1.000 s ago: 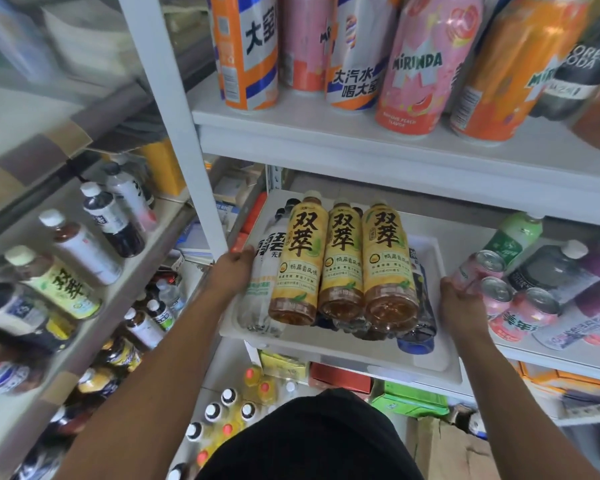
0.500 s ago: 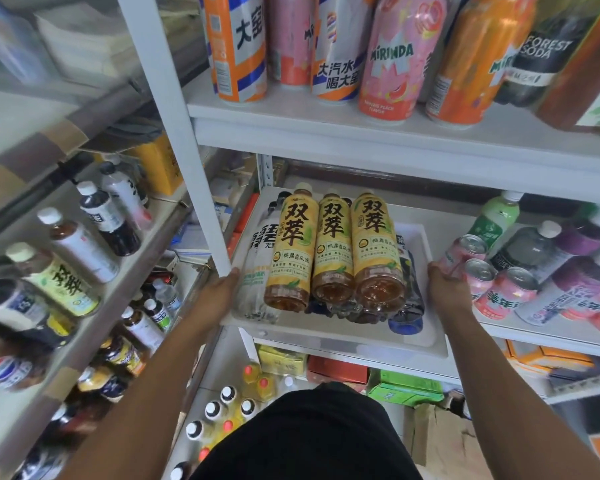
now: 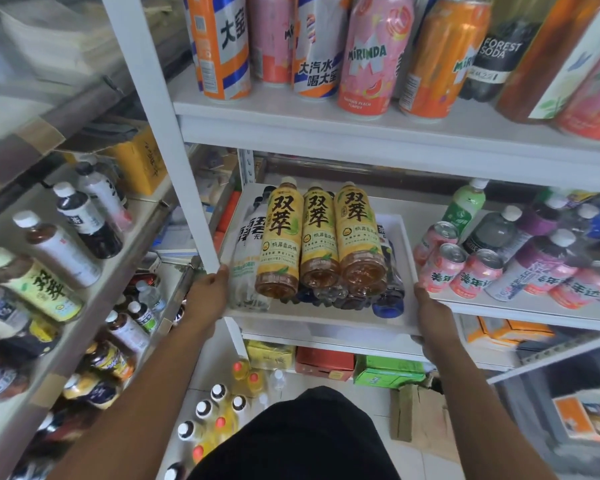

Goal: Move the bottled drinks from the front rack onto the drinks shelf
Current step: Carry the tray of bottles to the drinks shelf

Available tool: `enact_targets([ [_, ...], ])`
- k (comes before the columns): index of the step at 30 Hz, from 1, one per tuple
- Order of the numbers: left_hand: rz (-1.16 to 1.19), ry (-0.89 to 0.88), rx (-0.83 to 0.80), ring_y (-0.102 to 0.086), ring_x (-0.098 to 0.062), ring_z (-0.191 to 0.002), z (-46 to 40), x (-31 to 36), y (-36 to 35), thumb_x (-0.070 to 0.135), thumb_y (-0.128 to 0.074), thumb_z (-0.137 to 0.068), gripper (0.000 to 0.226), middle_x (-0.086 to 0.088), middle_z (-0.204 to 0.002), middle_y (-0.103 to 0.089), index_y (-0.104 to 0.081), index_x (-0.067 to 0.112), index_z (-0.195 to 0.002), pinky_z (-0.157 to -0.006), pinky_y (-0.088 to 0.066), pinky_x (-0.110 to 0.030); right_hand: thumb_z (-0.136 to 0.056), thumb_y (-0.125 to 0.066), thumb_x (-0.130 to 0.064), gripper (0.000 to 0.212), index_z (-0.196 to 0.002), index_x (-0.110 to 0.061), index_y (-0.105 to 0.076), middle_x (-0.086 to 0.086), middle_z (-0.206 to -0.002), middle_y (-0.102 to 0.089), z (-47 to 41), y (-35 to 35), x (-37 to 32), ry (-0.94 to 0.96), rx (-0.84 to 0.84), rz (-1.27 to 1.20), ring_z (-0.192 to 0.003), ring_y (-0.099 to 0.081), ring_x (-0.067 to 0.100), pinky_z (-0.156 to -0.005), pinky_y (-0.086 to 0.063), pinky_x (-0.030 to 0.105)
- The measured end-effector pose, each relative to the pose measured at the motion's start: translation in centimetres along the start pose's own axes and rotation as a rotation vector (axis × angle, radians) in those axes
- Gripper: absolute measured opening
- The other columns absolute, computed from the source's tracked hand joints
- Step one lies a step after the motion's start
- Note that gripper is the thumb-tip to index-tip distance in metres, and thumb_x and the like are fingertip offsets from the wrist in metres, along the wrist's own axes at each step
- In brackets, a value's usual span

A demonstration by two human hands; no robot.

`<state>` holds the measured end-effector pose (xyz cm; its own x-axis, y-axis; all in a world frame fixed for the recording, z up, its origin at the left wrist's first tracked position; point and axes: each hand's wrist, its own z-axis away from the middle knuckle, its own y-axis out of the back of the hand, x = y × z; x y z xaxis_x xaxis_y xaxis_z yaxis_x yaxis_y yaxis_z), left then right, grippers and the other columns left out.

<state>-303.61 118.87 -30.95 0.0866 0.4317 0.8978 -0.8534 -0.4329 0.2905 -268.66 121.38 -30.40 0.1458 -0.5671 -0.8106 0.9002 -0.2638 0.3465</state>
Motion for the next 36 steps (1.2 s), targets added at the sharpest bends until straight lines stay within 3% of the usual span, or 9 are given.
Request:
enact_targets([
  [2,-0.006,-0.006,0.019,-0.059,-0.026,-0.080,-0.1,-0.2,-0.1,0.045,-0.047,-0.101,0.040,-0.005,-0.080,-0.062,-0.062,0.015,-0.079,-0.075,-0.047,-0.036,-0.099,-0.046,-0.050,0.046,-0.078,-0.011,-0.056,0.007,-0.075,-0.048,0.9,0.0,1.1,0.000,0.006,-0.063,-0.067,-0.042,0.026,-0.053,-0.036,0.031],
  [5,-0.004,-0.007,0.039,-0.060,-0.026,-0.080,-0.3,-0.2,-0.3,0.045,-0.047,-0.101,0.041,-0.006,-0.082,-0.063,-0.062,0.013,-0.080,-0.078,-0.049,-0.038,-0.100,-0.044,-0.049,0.054,-0.069,-0.006,-0.054,0.012,-0.064,-0.047,1.3,-0.2,1.0,0.048,0.063,-0.011,-0.057,-0.044,0.026,-0.051,-0.035,0.031],
  [9,-0.038,-0.022,0.036,-0.054,-0.023,-0.070,-0.5,1.0,-0.1,0.040,-0.046,-0.102,0.042,-0.008,-0.077,-0.059,-0.057,0.014,-0.071,-0.072,-0.042,-0.034,-0.099,-0.044,-0.049,0.054,-0.071,-0.005,-0.057,0.016,-0.066,-0.053,0.6,-0.5,-0.8,0.044,0.103,0.061,-0.057,-0.049,0.028,-0.052,-0.036,0.032],
  [14,-0.157,-0.086,0.075,-0.052,-0.027,-0.082,-0.4,1.1,-0.5,0.039,-0.041,-0.104,0.039,-0.010,-0.088,-0.056,-0.058,0.008,-0.089,-0.068,-0.035,-0.032,-0.099,-0.045,-0.047,0.052,-0.073,-0.004,-0.056,0.014,-0.069,-0.054,-0.3,-0.9,-1.1,0.054,0.111,0.068,-0.057,-0.050,0.027,-0.051,-0.037,0.030],
  [17,-0.159,-0.070,0.066,-0.054,-0.028,-0.073,-1.2,1.4,-0.9,0.040,-0.042,-0.103,0.052,-0.018,-0.079,-0.060,-0.063,-0.003,-0.081,-0.056,-0.033,-0.030,-0.099,-0.045,-0.047,0.052,-0.072,-0.004,-0.056,0.014,-0.069,-0.054,-0.4,-1.2,-1.5,0.062,0.132,0.058,-0.061,-0.051,0.029,-0.055,-0.038,0.032],
  [22,-0.101,-0.006,0.092,-0.050,-0.025,-0.061,-2.3,2.0,-1.6,0.042,-0.046,-0.101,0.051,-0.012,-0.066,-0.054,-0.058,0.002,-0.072,-0.052,-0.030,-0.028,-0.098,-0.045,-0.049,0.053,-0.073,-0.004,-0.056,0.015,-0.067,-0.052,-1.0,-1.6,-2.7,0.055,0.125,0.069,-0.058,-0.047,0.028,-0.054,-0.035,0.032],
  [31,-0.041,-0.003,0.092,-0.059,-0.028,-0.076,-3.0,3.0,-2.6,0.040,-0.047,-0.101,0.040,-0.012,-0.078,-0.062,-0.063,0.007,-0.085,-0.064,-0.047,-0.031,-0.104,-0.034,-0.042,0.057,-0.073,-0.001,-0.058,0.015,-0.069,-0.054,-2.7,-2.3,-2.8,0.150,0.140,0.257,-0.072,-0.059,0.036,-0.070,-0.049,0.046],
  [33,-0.041,-0.002,0.085,-0.063,-0.032,-0.084,-3.4,3.1,-2.6,0.042,-0.048,-0.101,0.039,-0.017,-0.087,-0.066,-0.062,0.012,-0.080,-0.077,-0.053,-0.042,-0.105,-0.033,-0.040,0.055,-0.087,0.001,-0.063,0.015,-0.071,-0.055,-3.0,-2.5,-3.0,0.146,0.140,0.309,-0.071,-0.060,0.034,-0.070,-0.049,0.043],
  [36,-0.101,-0.007,0.078,-0.062,-0.033,-0.087,-3.8,3.8,-2.7,0.043,-0.045,-0.101,0.038,-0.019,-0.090,-0.065,-0.057,0.015,-0.080,-0.082,-0.052,-0.043,-0.105,-0.029,-0.039,0.055,-0.108,0.004,-0.063,0.024,-0.088,-0.062,-3.2,-2.6,-3.9,0.127,0.130,0.286,-0.082,-0.064,0.037,-0.077,-0.054,0.044],
])
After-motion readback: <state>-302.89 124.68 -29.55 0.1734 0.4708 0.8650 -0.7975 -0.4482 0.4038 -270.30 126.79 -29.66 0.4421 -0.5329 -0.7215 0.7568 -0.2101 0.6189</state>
